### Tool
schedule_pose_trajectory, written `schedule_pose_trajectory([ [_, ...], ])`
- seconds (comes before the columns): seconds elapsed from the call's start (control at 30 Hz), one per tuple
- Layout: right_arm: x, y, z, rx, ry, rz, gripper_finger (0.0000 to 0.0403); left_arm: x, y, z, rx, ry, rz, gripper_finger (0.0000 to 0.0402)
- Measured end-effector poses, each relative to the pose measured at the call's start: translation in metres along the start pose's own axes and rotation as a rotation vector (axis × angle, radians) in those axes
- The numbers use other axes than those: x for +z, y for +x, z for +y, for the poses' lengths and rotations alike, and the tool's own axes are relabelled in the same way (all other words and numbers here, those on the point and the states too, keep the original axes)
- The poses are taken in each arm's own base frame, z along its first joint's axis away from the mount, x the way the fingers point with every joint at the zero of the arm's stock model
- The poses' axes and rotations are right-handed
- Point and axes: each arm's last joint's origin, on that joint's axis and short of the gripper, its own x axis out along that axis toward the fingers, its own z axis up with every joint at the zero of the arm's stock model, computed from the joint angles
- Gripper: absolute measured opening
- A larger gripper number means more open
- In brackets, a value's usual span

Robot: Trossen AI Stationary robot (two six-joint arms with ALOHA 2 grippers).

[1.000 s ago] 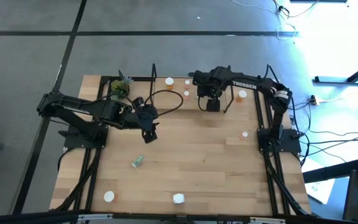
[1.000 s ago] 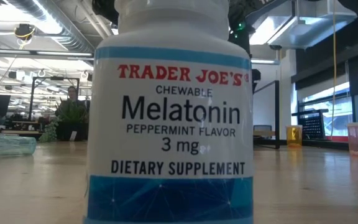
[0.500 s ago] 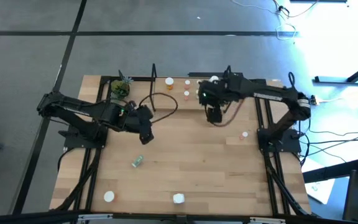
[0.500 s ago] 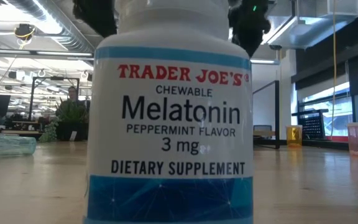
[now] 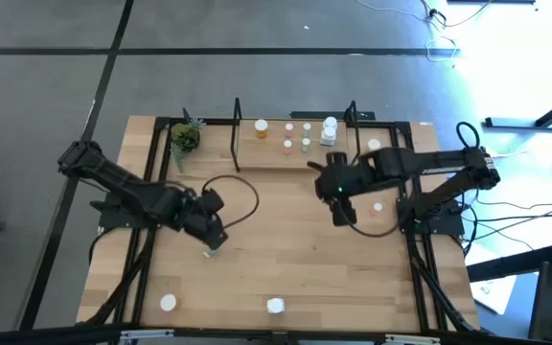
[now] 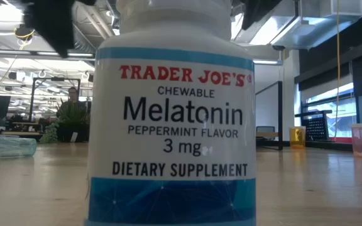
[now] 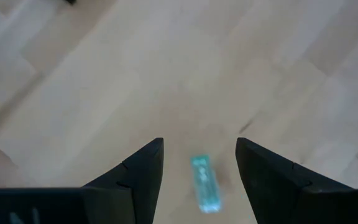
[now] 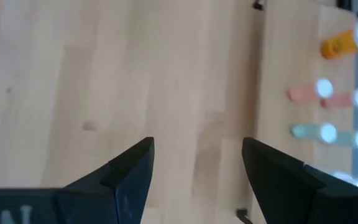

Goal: Pick and place medicine bottles onto shelf by color
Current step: Put the green pill bottle on the shelf aligned with the green bottles

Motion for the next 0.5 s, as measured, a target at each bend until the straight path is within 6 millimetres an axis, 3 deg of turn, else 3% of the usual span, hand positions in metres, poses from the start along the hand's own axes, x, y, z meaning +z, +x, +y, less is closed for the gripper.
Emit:
schedule_pose_trajectory([
  [0.5, 0.01, -0.007, 0.029, 0.143, -0.091, -0.115, 0.0245, -0.054, 0.009, -0.006, 0.003, -0.096, 0.048, 0.0195],
])
